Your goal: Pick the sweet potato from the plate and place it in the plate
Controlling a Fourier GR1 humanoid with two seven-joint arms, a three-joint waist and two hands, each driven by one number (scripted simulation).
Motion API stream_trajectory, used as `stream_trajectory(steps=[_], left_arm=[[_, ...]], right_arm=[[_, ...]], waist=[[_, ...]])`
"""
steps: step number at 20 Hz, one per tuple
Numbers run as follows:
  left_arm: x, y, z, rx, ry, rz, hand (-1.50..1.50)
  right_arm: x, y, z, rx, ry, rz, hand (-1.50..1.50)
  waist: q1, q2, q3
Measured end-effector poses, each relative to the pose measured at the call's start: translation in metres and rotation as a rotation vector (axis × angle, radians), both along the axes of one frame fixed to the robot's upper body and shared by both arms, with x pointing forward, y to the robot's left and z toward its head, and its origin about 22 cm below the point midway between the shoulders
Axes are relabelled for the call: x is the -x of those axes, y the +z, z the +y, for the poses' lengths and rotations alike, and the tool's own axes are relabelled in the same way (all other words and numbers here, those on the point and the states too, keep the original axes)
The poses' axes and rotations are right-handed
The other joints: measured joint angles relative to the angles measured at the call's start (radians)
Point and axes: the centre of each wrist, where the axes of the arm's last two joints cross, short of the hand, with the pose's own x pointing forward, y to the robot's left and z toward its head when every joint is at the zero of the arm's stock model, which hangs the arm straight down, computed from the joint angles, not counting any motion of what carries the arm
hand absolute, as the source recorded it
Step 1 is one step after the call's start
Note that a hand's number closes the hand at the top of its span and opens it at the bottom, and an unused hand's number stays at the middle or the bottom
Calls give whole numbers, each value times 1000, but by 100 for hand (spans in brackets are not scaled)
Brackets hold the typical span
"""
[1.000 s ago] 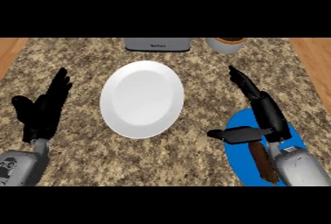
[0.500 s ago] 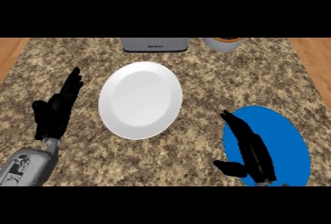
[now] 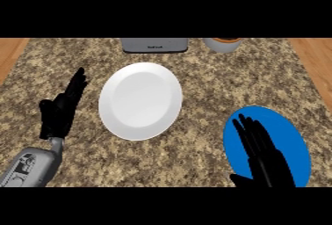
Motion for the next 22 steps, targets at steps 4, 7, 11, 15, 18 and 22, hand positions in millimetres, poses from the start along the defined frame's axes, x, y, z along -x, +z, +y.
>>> stream_trajectory(steps=[4, 7, 11, 15, 18, 22], left_arm=[[0, 0, 2, -4, -1, 1, 0], [-1, -1, -1, -5, -4, -2, 0], [-2, -2, -5, -3, -12, -6, 0], [-3, -2, -2, -1, -22, -5, 0], [-4, 5, -6, 1, -26, -7, 0], [-2, 0, 0, -1, -22, -8, 0]], right_arm=[[11, 22, 1, 145, -95, 133, -150], [16, 44, 12, 209, -162, 225, -150], [17, 65, 21, 284, -235, 329, -150], [9, 80, 25, 297, -263, 385, -150], [1, 79, 22, 297, -272, 419, -150], [-10, 74, 22, 314, -282, 463, -150]], waist=[[0, 0, -1], [7, 2, -1], [15, 5, 1], [20, 6, 2], [21, 6, 3], [23, 7, 3]])
